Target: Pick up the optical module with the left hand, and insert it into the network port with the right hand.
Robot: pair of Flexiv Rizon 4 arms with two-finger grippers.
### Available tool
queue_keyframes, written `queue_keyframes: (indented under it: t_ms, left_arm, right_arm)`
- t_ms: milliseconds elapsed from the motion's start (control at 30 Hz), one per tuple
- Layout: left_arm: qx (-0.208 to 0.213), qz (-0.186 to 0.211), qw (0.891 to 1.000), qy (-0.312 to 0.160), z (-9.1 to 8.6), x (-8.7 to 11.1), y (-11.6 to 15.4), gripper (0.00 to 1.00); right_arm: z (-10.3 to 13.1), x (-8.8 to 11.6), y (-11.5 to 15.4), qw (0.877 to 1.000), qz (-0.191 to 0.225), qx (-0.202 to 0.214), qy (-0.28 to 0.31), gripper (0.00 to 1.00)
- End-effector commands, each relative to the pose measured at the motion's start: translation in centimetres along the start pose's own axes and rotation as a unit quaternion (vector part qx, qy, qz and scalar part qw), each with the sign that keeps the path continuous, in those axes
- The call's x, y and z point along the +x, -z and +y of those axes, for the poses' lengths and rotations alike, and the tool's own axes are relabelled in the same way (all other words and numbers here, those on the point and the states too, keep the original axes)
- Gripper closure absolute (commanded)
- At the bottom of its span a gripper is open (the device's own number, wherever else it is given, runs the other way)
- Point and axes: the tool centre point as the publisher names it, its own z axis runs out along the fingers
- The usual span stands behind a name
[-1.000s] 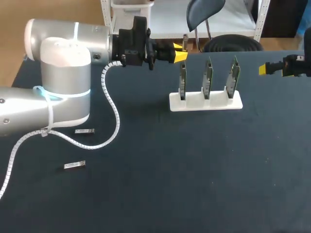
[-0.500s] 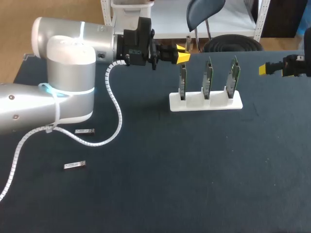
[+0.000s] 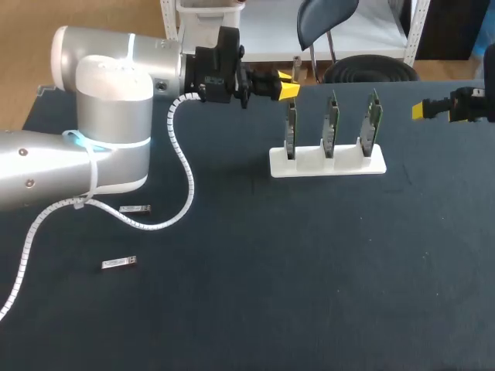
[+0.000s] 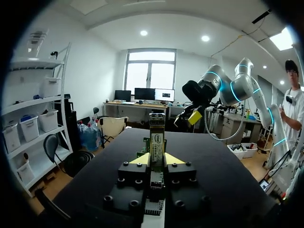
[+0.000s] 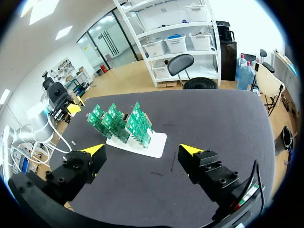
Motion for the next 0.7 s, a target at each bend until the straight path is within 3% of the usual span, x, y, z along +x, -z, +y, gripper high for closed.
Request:
queue_keyframes:
  t_ms: [33, 433, 500, 700]
  left_arm:
    - [0.003, 0.001, 1.000, 0.002, 0.3, 0.0, 0.0, 1.00]
    - [0.005, 0.006, 1.000, -0.001, 0.1, 0.2, -0.1, 1.00]
    - [0.005, 0.006, 1.000, -0.001, 0.1, 0.2, -0.1, 1.00]
    - [0.005, 0.006, 1.000, -0.001, 0.1, 0.2, -0.1, 1.00]
  right_arm:
    - [0.2, 0.0, 0.1, 1.000, 0.000, 0.003, -0.001, 0.00]
    - [0.2, 0.0, 0.1, 1.000, 0.000, 0.003, -0.001, 0.00]
    - [0.2, -1.0, 0.7, 0.999, -0.019, -0.035, 0.026, 0.00]
    - [1.7, -4.3, 0.8, 0.980, 0.007, -0.125, 0.153, 0.00]
